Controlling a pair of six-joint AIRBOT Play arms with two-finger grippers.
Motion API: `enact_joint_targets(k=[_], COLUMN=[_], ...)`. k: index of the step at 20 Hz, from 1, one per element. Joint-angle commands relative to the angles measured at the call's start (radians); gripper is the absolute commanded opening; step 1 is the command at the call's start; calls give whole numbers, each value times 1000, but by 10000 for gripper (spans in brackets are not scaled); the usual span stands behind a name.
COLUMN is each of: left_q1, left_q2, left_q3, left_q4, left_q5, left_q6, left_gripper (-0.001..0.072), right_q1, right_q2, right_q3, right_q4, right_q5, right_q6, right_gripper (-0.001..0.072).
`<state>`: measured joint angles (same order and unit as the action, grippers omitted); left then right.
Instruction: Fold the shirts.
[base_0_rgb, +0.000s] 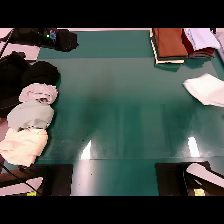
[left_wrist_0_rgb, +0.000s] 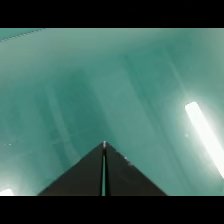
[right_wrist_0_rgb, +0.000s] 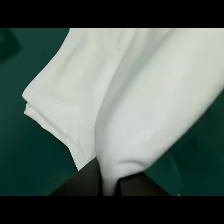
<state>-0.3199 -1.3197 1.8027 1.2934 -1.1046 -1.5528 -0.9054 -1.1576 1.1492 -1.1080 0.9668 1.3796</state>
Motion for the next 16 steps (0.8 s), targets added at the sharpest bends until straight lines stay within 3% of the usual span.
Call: enact_joint_targets(k=[1, 5, 6, 8, 9, 13, 16], left_q1=[0, 0, 0, 0, 0, 0, 0], left_q2=[1, 1, 1, 1, 1, 0, 1], left_q3=[0, 0, 0, 0, 0, 0, 0], left_q4=[0, 0, 0, 1, 1, 0, 0], left_q5=[4, 1, -4, -8, -8, -6, -4], left_q6=[-11, -10, -10, -10, -10, -10, -11], left_gripper=[24, 24, 24, 24, 24, 25, 24], right_q1=[-85, -34, -26, -26, -28, 11, 152], right_q2=[13, 13, 13, 13, 13, 13, 13], right_q3=[-6, -6, -6, -2, 12, 120, 182], right_q4=[-72, -254, -297, -362, -368, -266, -166], right_q5=[47, 126, 137, 139, 150, 196, 244], right_q6=[1, 57, 57, 57, 59, 61, 61], right_gripper=[11, 18, 92, 561, 629, 628, 628])
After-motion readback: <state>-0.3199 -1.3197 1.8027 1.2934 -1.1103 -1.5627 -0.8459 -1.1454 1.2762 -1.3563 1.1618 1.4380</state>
